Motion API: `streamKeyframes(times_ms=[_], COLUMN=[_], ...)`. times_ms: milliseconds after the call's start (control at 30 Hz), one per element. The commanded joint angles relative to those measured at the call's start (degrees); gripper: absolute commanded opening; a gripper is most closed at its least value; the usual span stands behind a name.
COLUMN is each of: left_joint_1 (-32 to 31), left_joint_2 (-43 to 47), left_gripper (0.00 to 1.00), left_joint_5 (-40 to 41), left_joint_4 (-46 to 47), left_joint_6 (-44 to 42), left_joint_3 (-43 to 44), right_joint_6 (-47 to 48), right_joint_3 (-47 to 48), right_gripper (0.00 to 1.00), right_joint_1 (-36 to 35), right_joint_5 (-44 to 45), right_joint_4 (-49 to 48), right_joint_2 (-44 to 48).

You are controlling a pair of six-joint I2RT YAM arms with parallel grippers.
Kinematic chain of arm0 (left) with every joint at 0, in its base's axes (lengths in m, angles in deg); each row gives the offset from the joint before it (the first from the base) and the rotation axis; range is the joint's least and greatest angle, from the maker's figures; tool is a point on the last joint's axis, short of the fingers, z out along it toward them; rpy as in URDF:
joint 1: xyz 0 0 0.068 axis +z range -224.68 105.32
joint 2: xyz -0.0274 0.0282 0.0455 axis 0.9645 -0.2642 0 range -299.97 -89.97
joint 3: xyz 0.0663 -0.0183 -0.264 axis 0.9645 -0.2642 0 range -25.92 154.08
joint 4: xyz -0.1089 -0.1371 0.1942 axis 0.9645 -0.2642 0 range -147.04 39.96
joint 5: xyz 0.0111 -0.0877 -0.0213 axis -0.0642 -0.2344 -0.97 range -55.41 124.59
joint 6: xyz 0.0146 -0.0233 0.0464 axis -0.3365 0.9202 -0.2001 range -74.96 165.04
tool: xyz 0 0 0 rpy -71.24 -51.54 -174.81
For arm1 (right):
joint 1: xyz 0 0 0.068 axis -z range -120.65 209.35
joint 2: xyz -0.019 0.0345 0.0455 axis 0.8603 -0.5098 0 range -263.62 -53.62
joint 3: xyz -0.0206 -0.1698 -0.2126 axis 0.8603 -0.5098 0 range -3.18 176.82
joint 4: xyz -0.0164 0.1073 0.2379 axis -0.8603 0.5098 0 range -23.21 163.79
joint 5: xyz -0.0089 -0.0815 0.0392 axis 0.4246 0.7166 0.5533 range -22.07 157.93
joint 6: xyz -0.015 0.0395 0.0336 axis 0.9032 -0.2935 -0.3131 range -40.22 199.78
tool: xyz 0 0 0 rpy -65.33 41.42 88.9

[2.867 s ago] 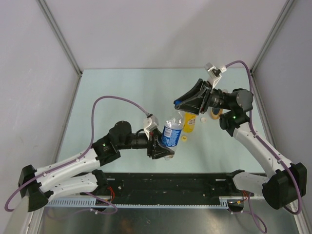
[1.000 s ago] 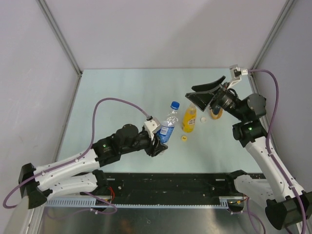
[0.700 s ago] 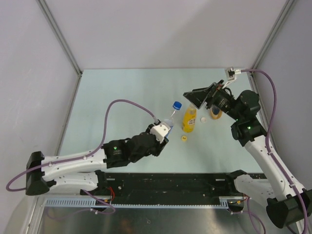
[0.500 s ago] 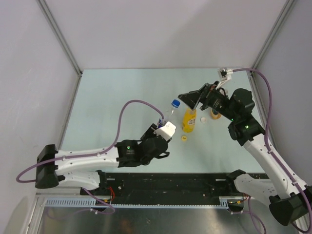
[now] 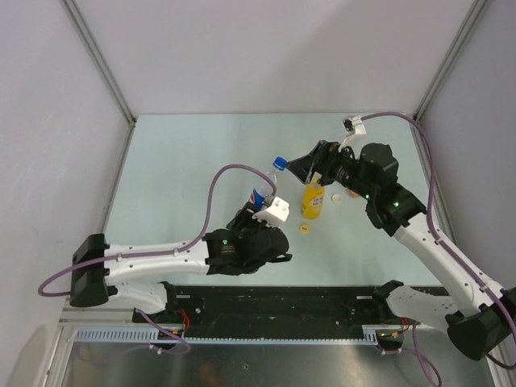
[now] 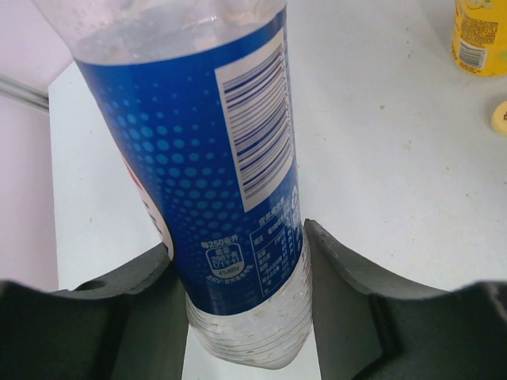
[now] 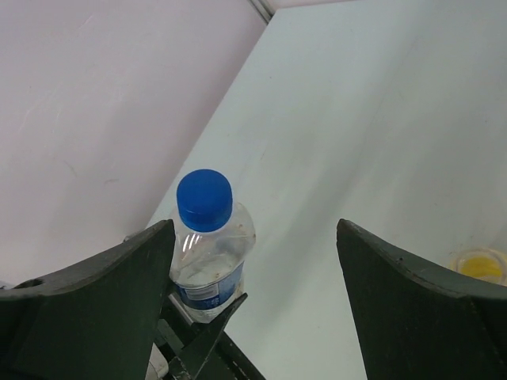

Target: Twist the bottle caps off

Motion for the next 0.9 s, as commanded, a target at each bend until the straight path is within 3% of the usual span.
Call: streamKeyframes(times_ms=[0,133,467,667,800,867], left_joint_1=[-0.37,-0.32,-0.44,-0.50,-0.51,-0.49], left_joint_2=[-1.27,-2.45,-4.54,-5.48,-6.15,-6.20], left_gripper=[0.16,0.16,0.17,0.16,0.14,0.11], left_joint_5=[3.09,2.26,0.35,-0.03,-0.09,-0.22], left_joint_4=[-0.61,-1.14,-2.42,-3.02,-3.59,-3.65], left_joint_6=[2.39,2.70,3.58,3.43,3.67,4.12], left_joint_3=[2.78,3.34,4.71,5.28,5.57,5.46], right_joint_6=[-0.47,-1.62,-4.24,-5.00,-4.74,-4.15], right_joint_3=[2.74,2.70,2.77,2.69,2.73,2.74], right_gripper=[0.86,0.84,0.60,0.38,0.07,0.02], right_joint_1=[-1.43,-2.14,-2.54,-2.53,-2.55,-2.51], right_joint_5=[1.56,0.82,0.38,1.43,1.84,1.48], right_joint_4=[-2.89,-5.28,-7.41,-7.37,-7.38,-7.42], right_joint_2=[-0.82,-2.08,-6.29,-7.13,-6.96,-6.73])
